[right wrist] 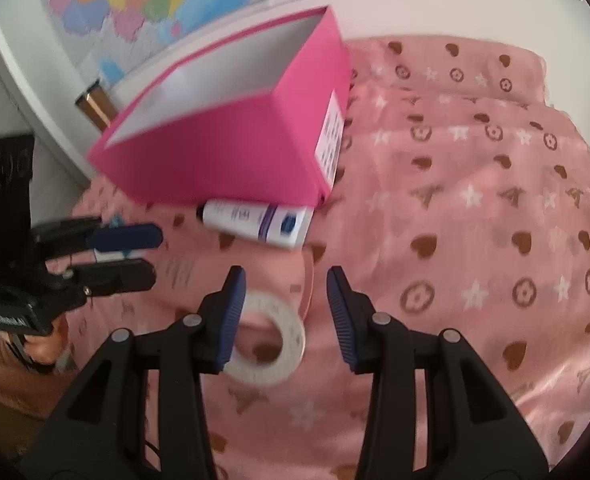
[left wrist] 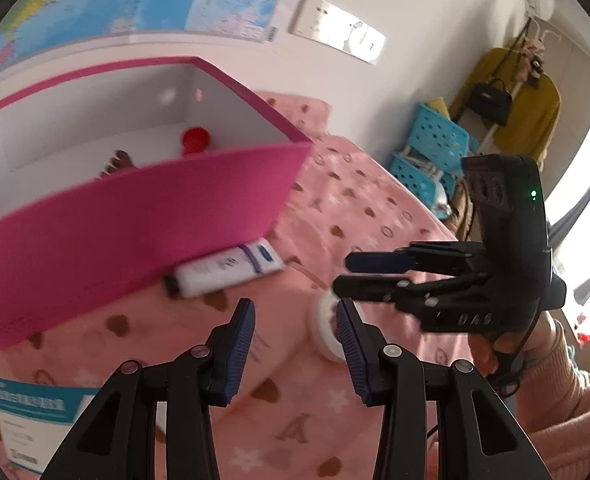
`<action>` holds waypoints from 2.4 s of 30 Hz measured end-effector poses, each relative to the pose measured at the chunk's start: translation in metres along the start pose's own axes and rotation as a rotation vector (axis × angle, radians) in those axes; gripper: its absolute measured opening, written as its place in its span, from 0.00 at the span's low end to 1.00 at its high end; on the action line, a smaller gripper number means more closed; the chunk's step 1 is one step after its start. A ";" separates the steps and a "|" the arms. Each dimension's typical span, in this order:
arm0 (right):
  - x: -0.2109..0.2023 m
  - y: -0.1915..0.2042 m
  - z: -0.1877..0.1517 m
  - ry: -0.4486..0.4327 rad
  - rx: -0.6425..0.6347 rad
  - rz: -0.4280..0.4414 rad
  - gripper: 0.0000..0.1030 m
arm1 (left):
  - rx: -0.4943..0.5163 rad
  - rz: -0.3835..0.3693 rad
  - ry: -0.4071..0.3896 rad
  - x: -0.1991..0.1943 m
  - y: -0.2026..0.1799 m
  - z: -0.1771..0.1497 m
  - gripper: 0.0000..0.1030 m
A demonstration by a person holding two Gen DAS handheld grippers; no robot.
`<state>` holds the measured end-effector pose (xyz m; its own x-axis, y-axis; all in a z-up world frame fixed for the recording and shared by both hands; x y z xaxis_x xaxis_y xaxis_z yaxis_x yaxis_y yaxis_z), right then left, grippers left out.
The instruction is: Organize rigid objects
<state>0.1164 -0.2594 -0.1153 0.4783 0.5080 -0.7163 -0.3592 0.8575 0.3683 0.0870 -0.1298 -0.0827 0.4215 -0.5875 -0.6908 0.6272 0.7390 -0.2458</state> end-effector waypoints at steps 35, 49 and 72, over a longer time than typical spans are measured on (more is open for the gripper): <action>-0.034 0.062 0.088 -0.193 -0.153 0.025 0.16 | 0.050 0.089 -0.122 -0.032 0.006 0.070 0.36; 0.001 0.060 0.132 -0.152 -0.127 0.003 0.16 | -0.048 0.103 -0.109 -0.021 0.054 0.104 0.35; -0.017 0.033 0.095 -0.214 -0.034 -0.022 0.36 | -0.042 0.191 -0.170 -0.049 0.065 0.076 0.47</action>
<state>0.1727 -0.2317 -0.0342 0.6441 0.4982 -0.5805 -0.3724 0.8670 0.3310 0.1564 -0.0782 -0.0132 0.6362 -0.4801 -0.6039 0.4991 0.8531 -0.1523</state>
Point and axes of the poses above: each gripper's, at about its wrist camera, not at the fingertips, and x roughly the way its jaws point, y to its left, z to its top, the point moved 7 cm from there along x, roughly the way its jaws point, and after that the axes turned 6 degrees about x, right-handed, at the moved point
